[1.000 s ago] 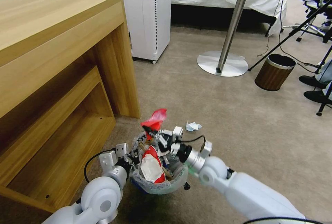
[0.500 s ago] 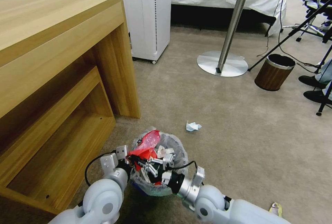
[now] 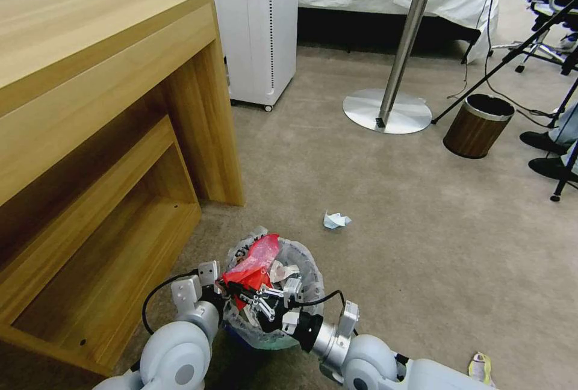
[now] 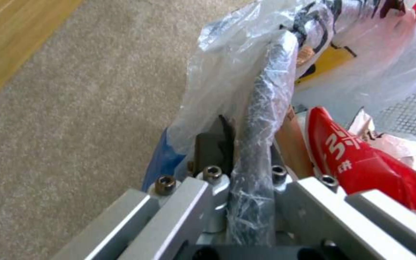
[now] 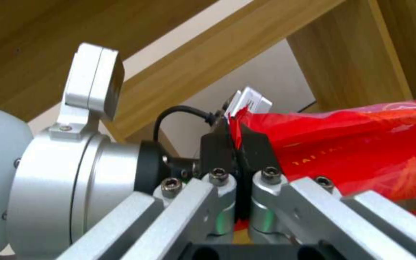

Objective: Pick up the trash bin and place the garbage on the floor into it.

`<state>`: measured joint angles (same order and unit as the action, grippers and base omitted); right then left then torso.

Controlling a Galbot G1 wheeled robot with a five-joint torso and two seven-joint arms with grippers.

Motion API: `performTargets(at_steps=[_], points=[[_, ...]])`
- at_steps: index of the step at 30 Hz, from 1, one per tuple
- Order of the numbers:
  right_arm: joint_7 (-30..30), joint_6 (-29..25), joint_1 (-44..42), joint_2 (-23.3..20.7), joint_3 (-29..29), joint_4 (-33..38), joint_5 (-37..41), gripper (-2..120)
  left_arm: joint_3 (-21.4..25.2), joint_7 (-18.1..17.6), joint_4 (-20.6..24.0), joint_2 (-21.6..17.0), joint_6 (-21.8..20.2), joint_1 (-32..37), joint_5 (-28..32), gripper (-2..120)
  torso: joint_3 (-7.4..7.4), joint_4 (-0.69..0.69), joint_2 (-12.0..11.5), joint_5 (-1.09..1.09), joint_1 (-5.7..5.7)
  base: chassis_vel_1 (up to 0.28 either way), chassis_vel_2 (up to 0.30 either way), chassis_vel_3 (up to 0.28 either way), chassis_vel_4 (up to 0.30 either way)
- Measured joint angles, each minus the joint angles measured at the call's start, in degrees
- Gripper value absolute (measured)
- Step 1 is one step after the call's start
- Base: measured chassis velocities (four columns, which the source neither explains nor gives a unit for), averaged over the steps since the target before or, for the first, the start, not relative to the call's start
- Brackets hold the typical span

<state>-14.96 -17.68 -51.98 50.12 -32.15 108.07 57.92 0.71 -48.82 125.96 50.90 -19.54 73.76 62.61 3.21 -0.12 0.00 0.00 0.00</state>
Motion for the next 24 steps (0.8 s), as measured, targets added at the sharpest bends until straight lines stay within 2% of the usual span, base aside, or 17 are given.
performTargets(at_steps=[6, 18, 24], points=[[-0.01, 0.00, -1.08, -0.85, 0.58, 0.46, -0.69, 0, 0.33, 0.01, 0.07, 0.47, -0.19, 0.73, -0.64, 0, 0.00, 0.00, 0.00, 0.00, 0.00, 0.000, 0.000, 0.000, 0.000], [-0.18, 0.28, -5.89, -5.57, 4.84, 4.42, -1.84, 0, 0.72, 0.00, 0.19, 0.69, -0.27, 2.18, -1.26, 0, 0.00, 0.00, 0.00, 0.00, 0.00, 0.000, 0.000, 0.000, 0.000], [-2.12, 0.38, -8.57, -6.40, 7.10, 2.90, -3.65, 0, 0.83, 0.07, 0.52, 0.96, -0.43, 3.27, -2.20, 0, 0.00, 0.00, 0.00, 0.01, 0.00, 0.000, 0.000, 0.000, 0.000]])
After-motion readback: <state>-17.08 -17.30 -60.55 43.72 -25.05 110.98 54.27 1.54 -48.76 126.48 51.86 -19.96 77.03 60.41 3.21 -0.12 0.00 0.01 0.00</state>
